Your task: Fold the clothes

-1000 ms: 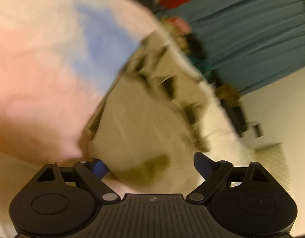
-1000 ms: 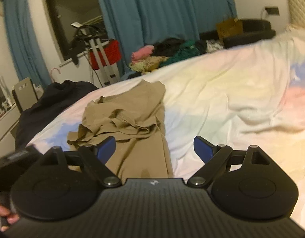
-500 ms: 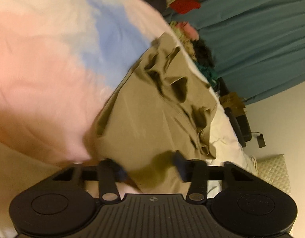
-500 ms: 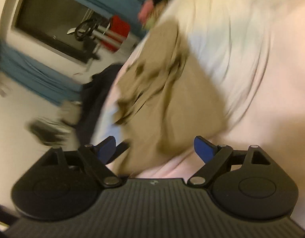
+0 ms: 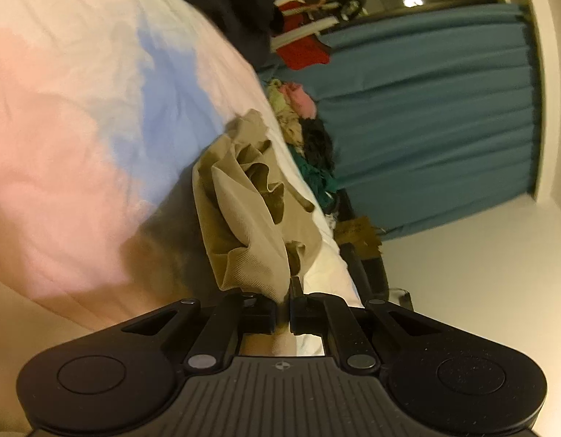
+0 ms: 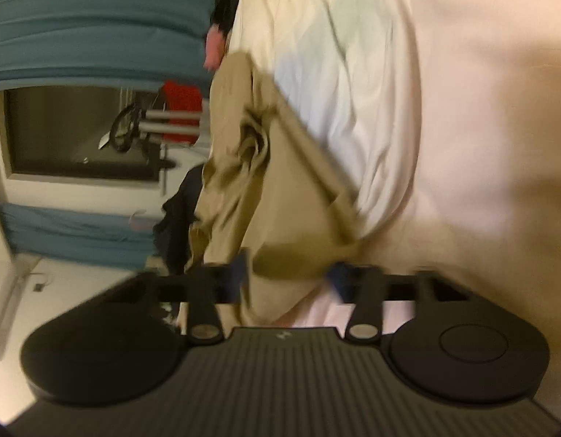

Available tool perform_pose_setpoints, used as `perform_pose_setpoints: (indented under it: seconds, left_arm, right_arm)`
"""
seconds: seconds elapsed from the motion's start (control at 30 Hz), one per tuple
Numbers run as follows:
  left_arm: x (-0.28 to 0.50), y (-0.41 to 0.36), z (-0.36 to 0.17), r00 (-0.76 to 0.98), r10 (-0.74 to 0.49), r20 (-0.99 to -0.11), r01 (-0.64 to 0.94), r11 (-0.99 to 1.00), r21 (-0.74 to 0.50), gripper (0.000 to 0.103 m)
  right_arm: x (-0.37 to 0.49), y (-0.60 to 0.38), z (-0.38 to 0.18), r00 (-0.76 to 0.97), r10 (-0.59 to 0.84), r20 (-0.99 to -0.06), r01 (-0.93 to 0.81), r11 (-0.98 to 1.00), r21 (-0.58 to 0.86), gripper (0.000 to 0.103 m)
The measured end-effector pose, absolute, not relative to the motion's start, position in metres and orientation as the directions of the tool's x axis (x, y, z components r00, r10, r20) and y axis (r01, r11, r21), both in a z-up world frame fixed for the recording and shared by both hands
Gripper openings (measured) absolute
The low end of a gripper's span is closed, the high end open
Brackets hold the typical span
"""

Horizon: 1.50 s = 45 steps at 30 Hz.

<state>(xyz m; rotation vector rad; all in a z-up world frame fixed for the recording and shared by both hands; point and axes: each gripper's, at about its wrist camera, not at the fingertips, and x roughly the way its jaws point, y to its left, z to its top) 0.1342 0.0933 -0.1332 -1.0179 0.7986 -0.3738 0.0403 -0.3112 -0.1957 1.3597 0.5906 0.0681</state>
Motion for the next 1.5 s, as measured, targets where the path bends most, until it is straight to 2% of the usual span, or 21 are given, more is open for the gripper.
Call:
perform_pose_setpoints:
  seconds: [0.03, 0.13, 0.43, 0.57, 0.67, 0.83, 0.93, 1.03, 1.23, 1.5]
  left_arm:
    - [0.134, 0.095, -0.133, 0.671, -0.622, -0.404, -0.08, 0.481, -0.873, 0.006]
    - [0.134, 0.098, -0.129, 0.683, -0.627, -0.375, -0.074, 0.451, -0.889, 0.006]
    - [0.109, 0.096, -0.083, 0.696, -0.63, -0.345, 0.028, 0.504, -0.863, 0.004]
    - [0.061, 0.108, -0.062, 0.697, -0.632, -0.339, 0.044, 0.51, -0.859, 0.004]
    - [0.013, 0.121, -0.049, 0.69, -0.639, -0.34, 0.052, 0.512, -0.857, 0.004]
    - [-0.076, 0.138, -0.043, 0.618, -0.685, -0.385, -0.015, 0.48, -0.877, 0.004]
    - [-0.104, 0.139, -0.044, 0.596, -0.697, -0.4, -0.046, 0.467, -0.883, 0.004]
    - [-0.09, 0.13, -0.039, 0.58, -0.688, -0.436, -0.063, 0.496, -0.866, 0.004]
    - [-0.005, 0.1, -0.016, 0.575, -0.585, -0.572, -0.087, 0.652, -0.753, 0.005]
    - [0.109, 0.072, -0.03, 0.601, -0.47, -0.647, -0.11, 0.753, -0.649, 0.005]
  right_arm:
    - [0.041, -0.312, -0.191, 0.86, 0.365, -0.356, 0.276, 0.255, 0.927, 0.015]
    - [0.043, -0.313, -0.178, 0.879, 0.324, -0.349, 0.243, 0.325, 0.914, 0.012]
    - [0.021, -0.316, -0.12, 0.916, 0.286, -0.281, 0.119, 0.475, 0.872, 0.01]
    - [-0.017, -0.31, -0.093, 0.918, 0.291, -0.27, 0.091, 0.509, 0.856, 0.01]
    - [-0.065, -0.307, -0.082, 0.902, 0.314, -0.296, 0.098, 0.519, 0.849, 0.01]
    - [-0.154, -0.302, -0.065, 0.888, 0.323, -0.326, 0.097, 0.563, 0.821, 0.01]
    - [-0.183, -0.306, -0.06, 0.879, 0.324, -0.349, 0.122, 0.555, 0.823, 0.01]
    - [-0.178, -0.312, -0.058, 0.875, 0.321, -0.362, 0.147, 0.536, 0.831, 0.01]
    - [-0.087, -0.308, -0.059, 0.878, 0.264, -0.399, 0.206, 0.544, 0.813, 0.011]
    - [0.039, -0.299, -0.078, 0.863, 0.193, -0.467, 0.295, 0.56, 0.775, 0.011]
